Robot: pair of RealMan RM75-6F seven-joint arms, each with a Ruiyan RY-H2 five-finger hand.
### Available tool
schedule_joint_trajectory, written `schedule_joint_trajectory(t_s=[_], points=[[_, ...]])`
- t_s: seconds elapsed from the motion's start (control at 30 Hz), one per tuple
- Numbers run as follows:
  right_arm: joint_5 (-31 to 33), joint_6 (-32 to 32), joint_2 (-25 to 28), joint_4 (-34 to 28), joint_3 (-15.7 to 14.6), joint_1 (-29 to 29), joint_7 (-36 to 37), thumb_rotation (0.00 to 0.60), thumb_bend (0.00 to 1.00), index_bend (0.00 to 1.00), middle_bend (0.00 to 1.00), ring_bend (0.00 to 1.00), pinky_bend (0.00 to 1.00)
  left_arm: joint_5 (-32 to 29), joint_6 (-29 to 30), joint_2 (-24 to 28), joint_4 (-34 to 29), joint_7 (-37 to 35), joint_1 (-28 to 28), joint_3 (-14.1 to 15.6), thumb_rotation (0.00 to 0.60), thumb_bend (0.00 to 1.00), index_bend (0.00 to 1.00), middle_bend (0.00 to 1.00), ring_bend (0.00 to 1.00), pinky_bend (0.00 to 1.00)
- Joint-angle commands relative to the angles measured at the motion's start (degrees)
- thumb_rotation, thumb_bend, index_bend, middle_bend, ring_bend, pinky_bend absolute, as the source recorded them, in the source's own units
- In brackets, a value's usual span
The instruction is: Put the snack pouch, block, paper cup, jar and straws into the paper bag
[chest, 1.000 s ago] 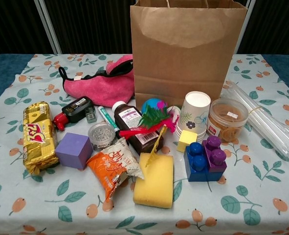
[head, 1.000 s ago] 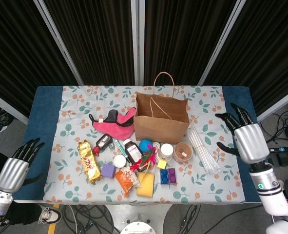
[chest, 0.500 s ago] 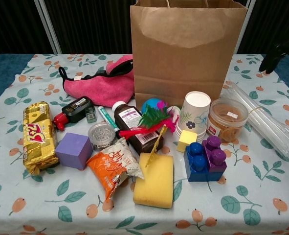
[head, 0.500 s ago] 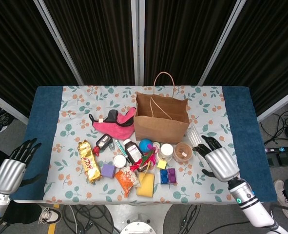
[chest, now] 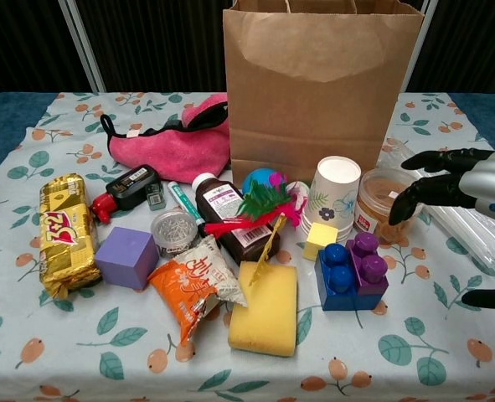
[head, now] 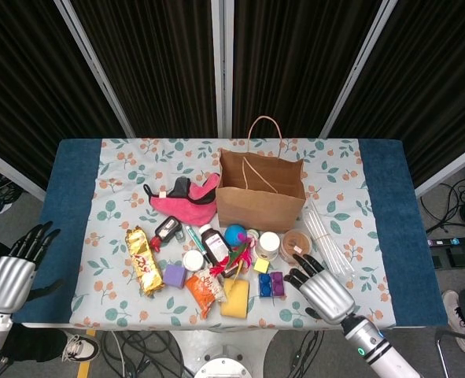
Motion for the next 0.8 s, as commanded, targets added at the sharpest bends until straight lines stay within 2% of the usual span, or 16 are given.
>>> schedule_joint_trajectory(t_s=[0.03, 0.43, 0.8], points=[[1.6, 0.6, -2.7, 0.6, 0.5, -0.6, -0.6, 0.600, 0.00, 0.24, 0.24, 0.02, 0.07, -0.6, 0.2, 0.2, 0.5, -0.5, 0.3, -0.2, 0.600, 0.03, 0.12, 0.14, 0.08, 0.21], [6.7, 4.1, -14.3, 8.5, 2.3, -2.7, -0.7, 0.600, 0.00, 0.22, 0.24, 0.01, 0.05, -1.2, 0.3, 0.1, 2.7, -2.9, 0.8, -0.5, 0.600, 0.03, 0.12, 0.14, 0.08, 0.21], [10.3, 4.5, -19.4, 10.7, 3.5, -2.6, -1.8, 0.600, 0.00, 0.21, 0.27, 0.01, 0.05, -1.7, -0.1, -0.1, 4.3, -4.7, 0.5, -0.9, 0.600, 0.03, 0.12, 0.14, 0.08, 0.21]])
